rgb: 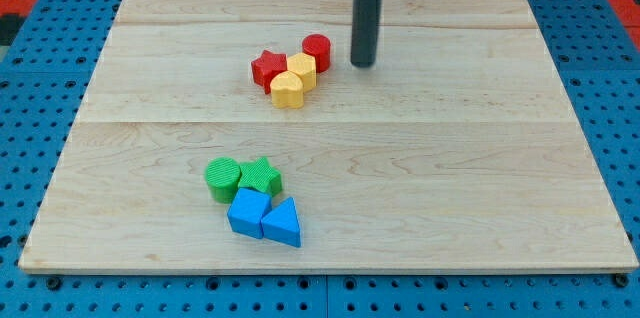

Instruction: Move the red blocks to the top side of the board

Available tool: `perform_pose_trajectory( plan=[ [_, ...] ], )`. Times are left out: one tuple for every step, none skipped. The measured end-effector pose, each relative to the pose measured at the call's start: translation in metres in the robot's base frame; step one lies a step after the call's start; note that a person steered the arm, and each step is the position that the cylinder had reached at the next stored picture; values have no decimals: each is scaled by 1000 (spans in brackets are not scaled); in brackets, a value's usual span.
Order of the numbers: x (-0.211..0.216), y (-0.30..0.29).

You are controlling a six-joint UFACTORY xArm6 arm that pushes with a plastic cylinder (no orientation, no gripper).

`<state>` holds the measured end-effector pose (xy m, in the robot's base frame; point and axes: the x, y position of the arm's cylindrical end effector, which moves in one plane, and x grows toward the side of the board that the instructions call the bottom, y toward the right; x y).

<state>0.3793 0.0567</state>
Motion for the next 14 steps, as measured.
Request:
perform_pose_trajectory(
  plan=[
    [27, -56],
    [13, -110],
    [0, -125],
    [-27, -140],
    [-75, -145],
    [-120, -145],
    [-98, -136],
    [-93, -121],
    [-47, -109],
    [-33, -40],
    [-51, 11],
    [-42, 22],
    [-33, 24],
    [-54, 37]
  ],
)
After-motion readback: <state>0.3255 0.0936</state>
